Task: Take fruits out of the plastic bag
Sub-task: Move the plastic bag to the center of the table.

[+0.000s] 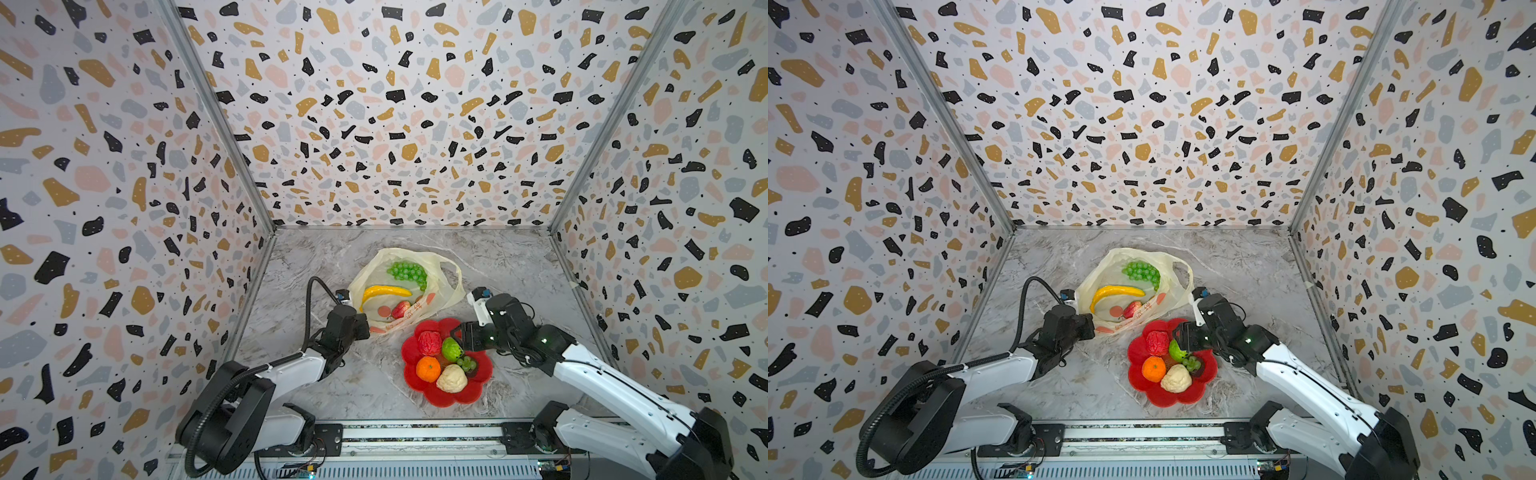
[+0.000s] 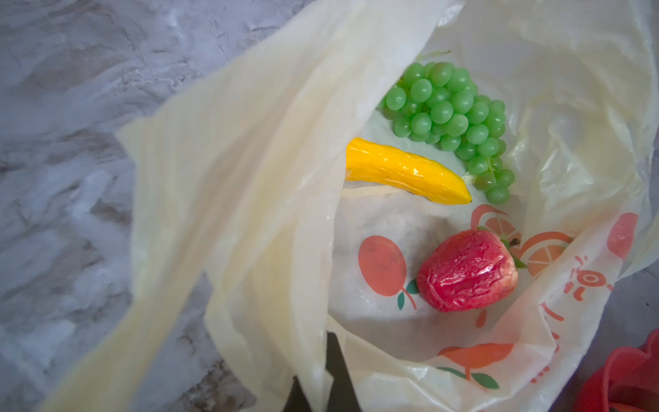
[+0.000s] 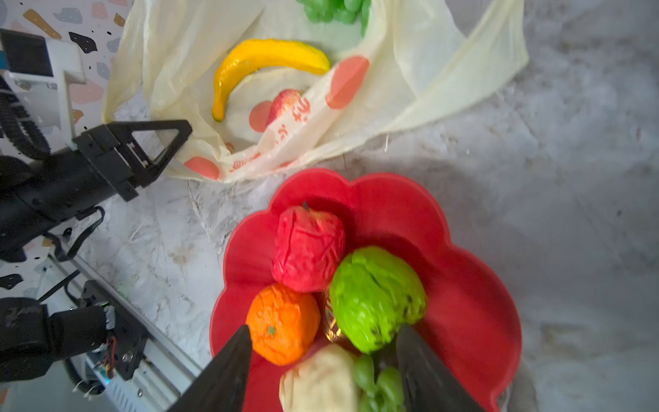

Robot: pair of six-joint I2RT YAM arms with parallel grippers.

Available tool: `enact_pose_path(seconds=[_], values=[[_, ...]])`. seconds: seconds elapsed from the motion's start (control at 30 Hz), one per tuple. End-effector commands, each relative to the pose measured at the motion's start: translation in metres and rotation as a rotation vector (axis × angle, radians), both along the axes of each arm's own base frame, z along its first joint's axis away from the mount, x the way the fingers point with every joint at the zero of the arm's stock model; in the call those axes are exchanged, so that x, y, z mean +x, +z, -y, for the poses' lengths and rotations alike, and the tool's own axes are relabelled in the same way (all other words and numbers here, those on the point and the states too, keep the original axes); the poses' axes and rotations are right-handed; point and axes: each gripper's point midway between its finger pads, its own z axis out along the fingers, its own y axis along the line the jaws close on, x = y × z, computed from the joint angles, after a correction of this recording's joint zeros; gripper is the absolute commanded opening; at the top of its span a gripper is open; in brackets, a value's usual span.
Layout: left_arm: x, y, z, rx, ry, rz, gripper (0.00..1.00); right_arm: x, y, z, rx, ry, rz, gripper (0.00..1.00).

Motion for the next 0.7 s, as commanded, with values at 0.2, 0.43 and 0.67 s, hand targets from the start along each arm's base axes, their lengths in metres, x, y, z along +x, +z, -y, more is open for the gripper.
enact_pose_path(seconds=[0.2, 0.43, 0.67], values=[[0.006, 0.017, 0.012, 0.067, -0.039, 0.057, 0.01, 0.069, -0.002, -0.096, -0.170, 0.166, 0.129, 0.66], [0.006, -0.008, 0.034, 0.064, -0.129, -0.041, 0.02, 0.118, -0.036, -0.120, -0.223, 0.167, 0.111, 0.65], [0.009, -0.028, 0.029, 0.107, -0.093, -0.106, 0.02, 0.138, -0.064, -0.105, -0.154, 0.138, 0.037, 0.67]])
